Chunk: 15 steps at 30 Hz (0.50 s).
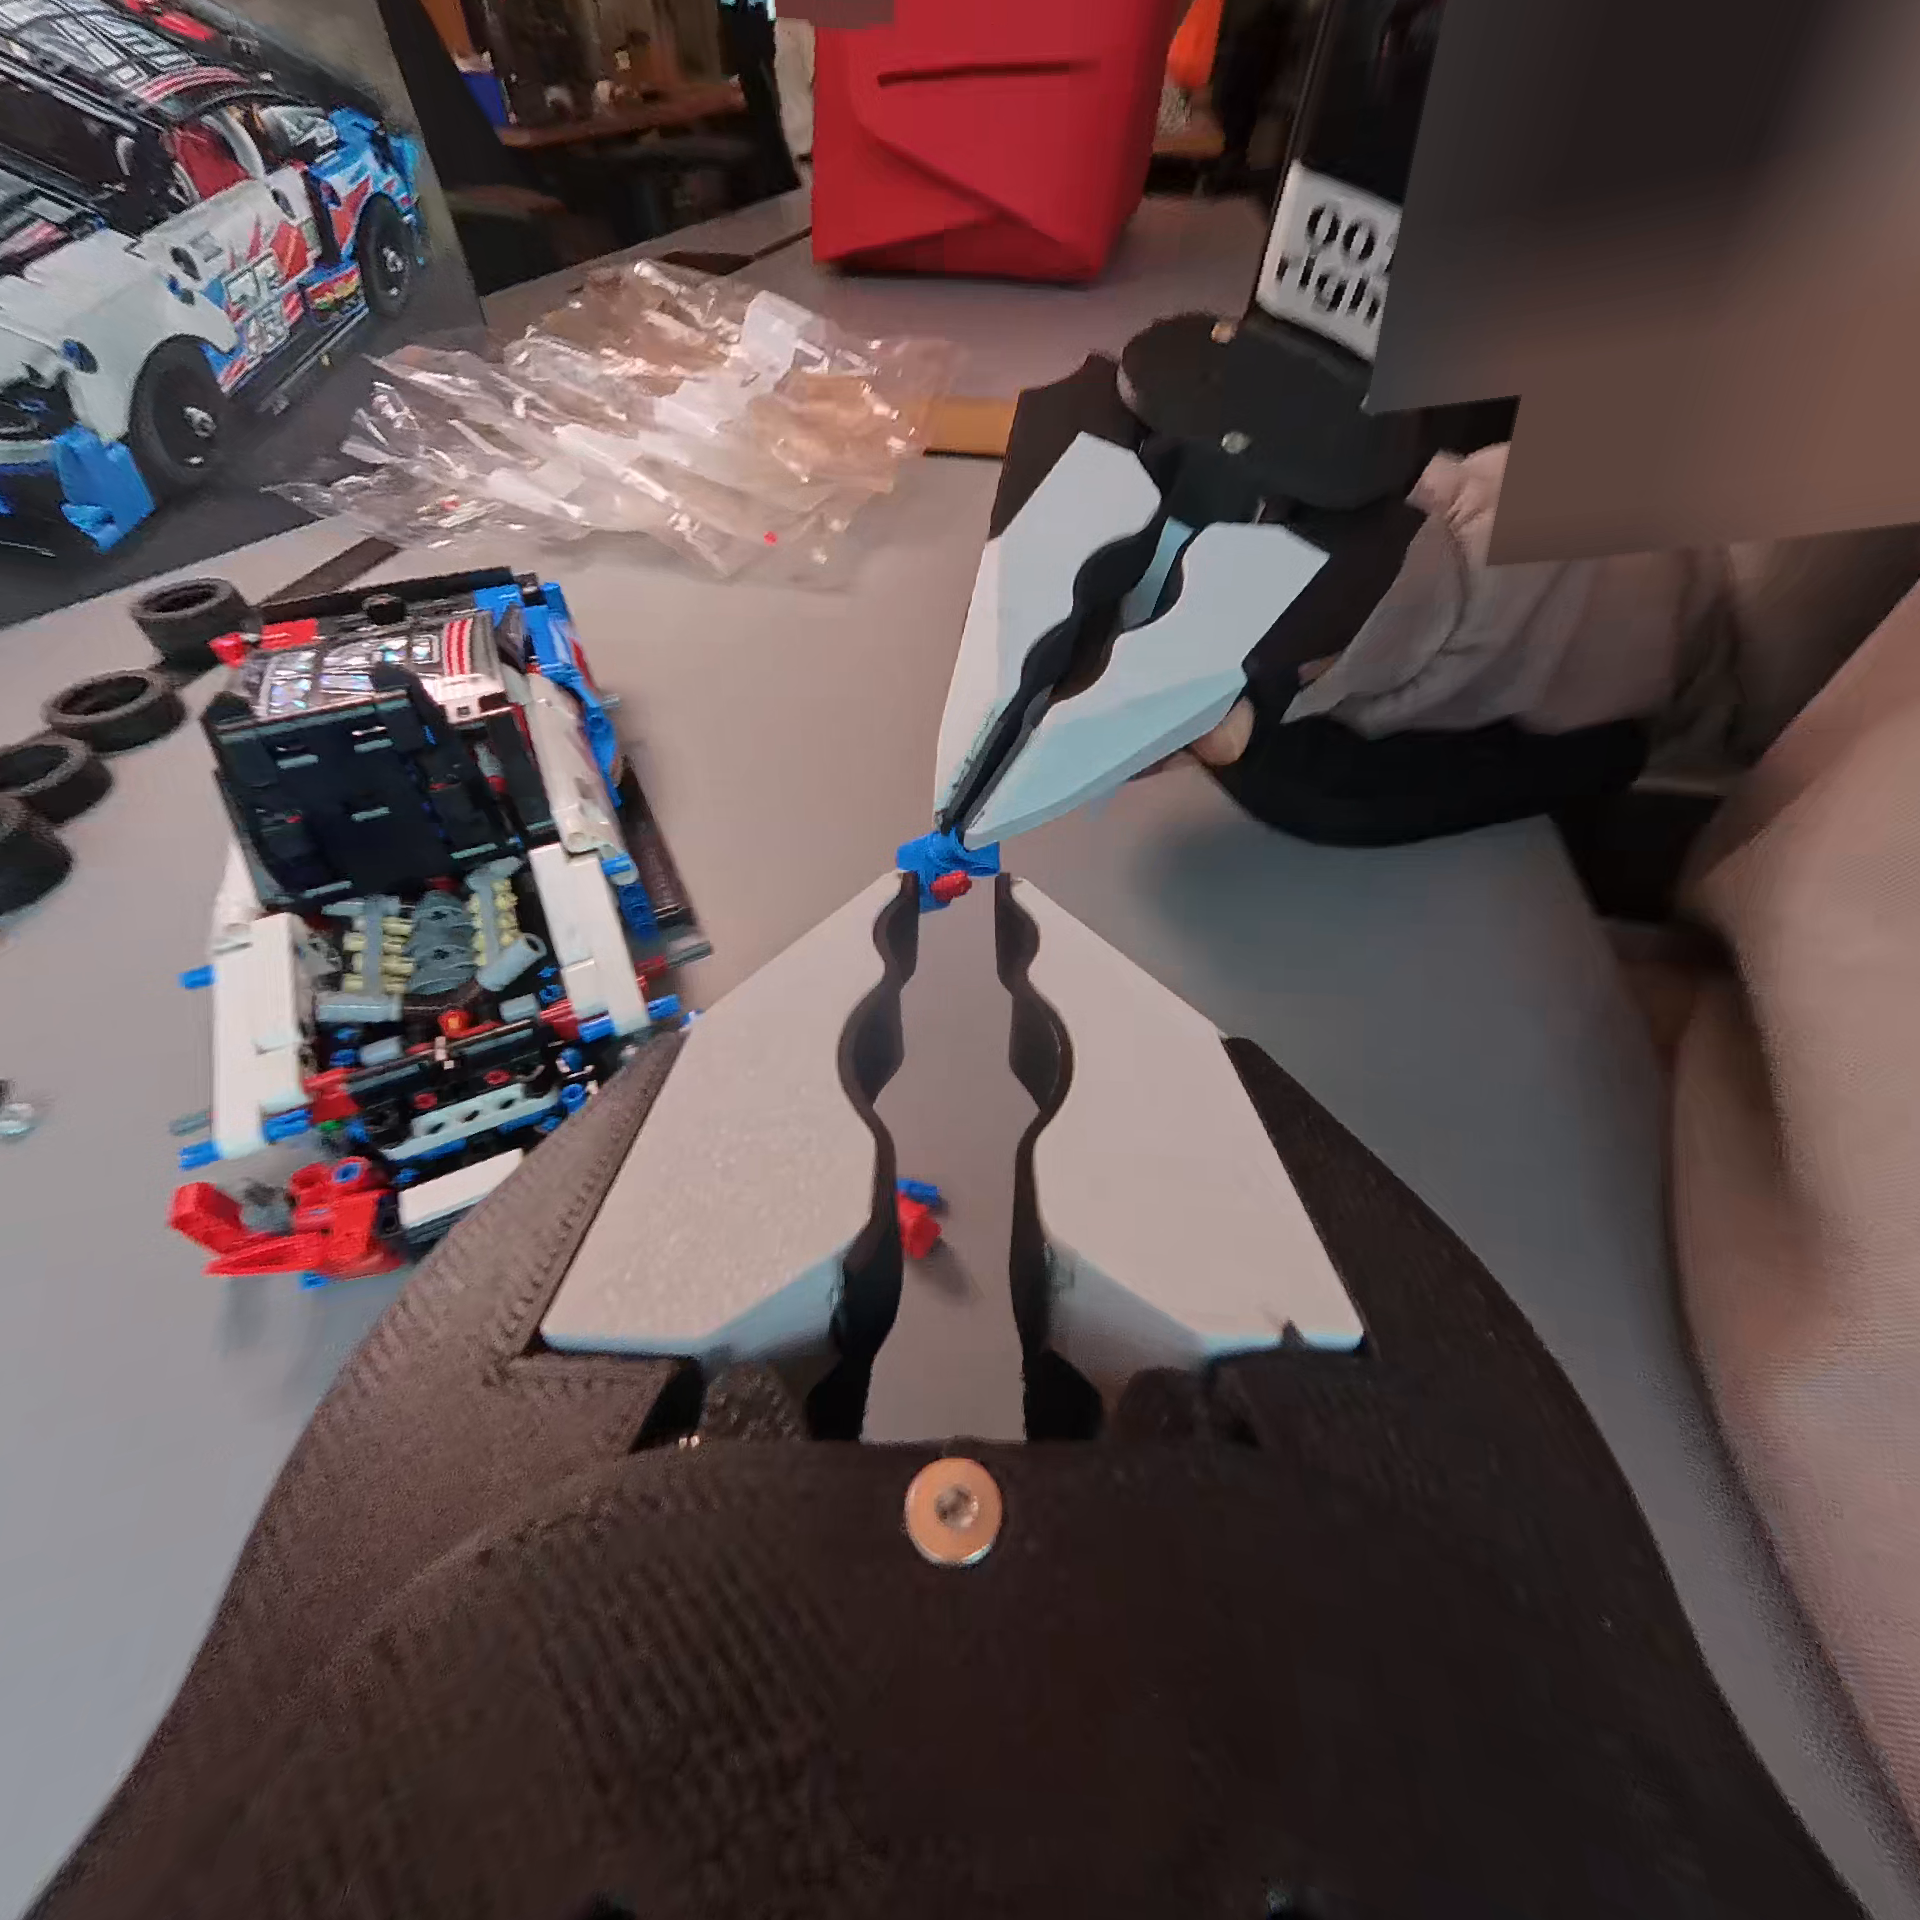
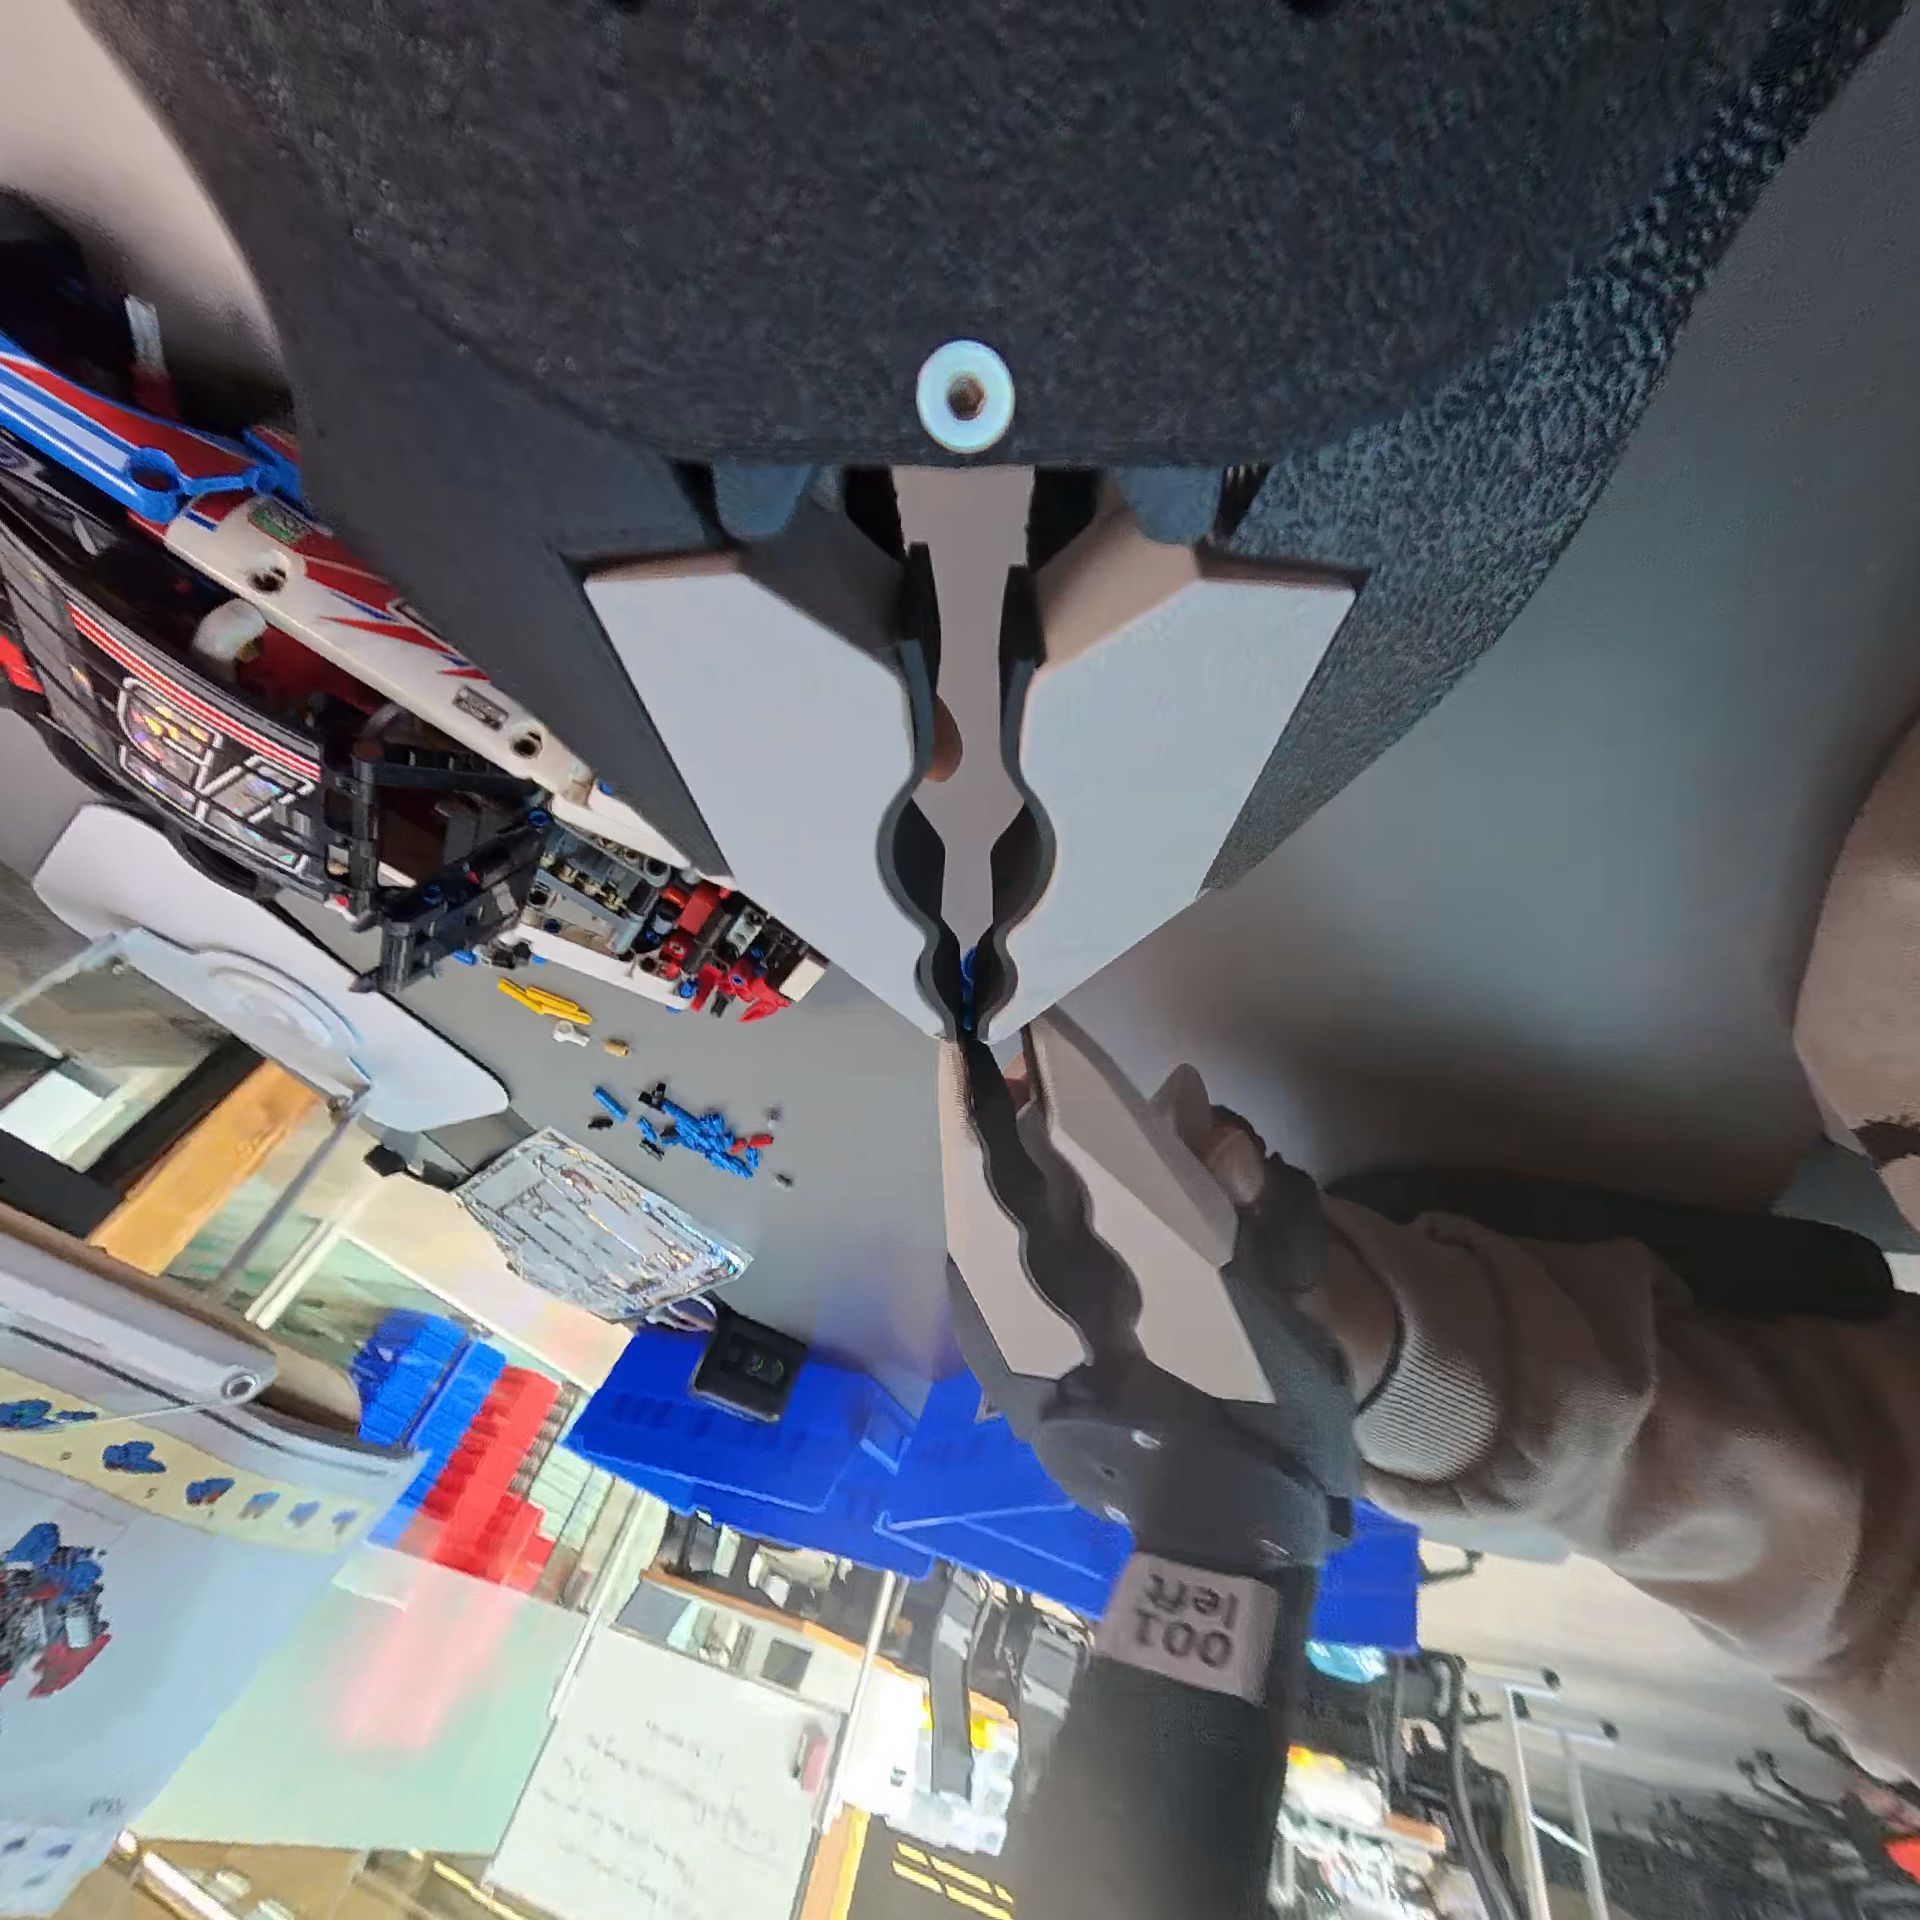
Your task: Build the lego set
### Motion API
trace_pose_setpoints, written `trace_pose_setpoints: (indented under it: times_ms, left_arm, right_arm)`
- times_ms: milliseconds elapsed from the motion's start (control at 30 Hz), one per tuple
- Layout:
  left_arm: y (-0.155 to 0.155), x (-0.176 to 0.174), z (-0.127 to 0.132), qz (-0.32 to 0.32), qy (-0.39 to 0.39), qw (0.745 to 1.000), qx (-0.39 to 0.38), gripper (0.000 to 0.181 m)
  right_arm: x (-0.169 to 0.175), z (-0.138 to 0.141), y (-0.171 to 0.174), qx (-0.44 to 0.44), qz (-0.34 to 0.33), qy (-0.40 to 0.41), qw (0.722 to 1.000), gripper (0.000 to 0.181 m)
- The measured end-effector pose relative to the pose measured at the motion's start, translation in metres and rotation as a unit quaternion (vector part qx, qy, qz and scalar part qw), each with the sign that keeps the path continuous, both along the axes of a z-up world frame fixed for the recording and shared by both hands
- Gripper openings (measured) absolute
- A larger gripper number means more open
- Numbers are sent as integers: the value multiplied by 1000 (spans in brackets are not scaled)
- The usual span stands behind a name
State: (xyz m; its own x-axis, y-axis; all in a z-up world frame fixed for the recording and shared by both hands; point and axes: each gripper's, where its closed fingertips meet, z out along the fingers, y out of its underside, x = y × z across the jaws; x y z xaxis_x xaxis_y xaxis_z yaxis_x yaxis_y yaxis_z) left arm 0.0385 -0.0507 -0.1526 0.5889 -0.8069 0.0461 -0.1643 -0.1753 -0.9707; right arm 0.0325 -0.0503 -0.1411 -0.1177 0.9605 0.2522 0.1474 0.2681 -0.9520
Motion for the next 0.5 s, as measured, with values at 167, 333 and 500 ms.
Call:
trace_pose_setpoints:
  times_ms: [167, 333, 500]
  left_arm:
    - [1, -9, 8, -14, -97, 994, -53, 0]
    - [-3, -8, 21, -76, -271, 940, -194, 20]
    - [-29, 9, 47, -219, -426, 817, -322, 29]
  right_arm:
    - [2, 6, 3, -24, 4, 29, 999, 0]
    - [10, 30, -12, -42, 58, 95, 993, 0]
    - [14, 41, -40, 8, 112, 122, 986, 0]
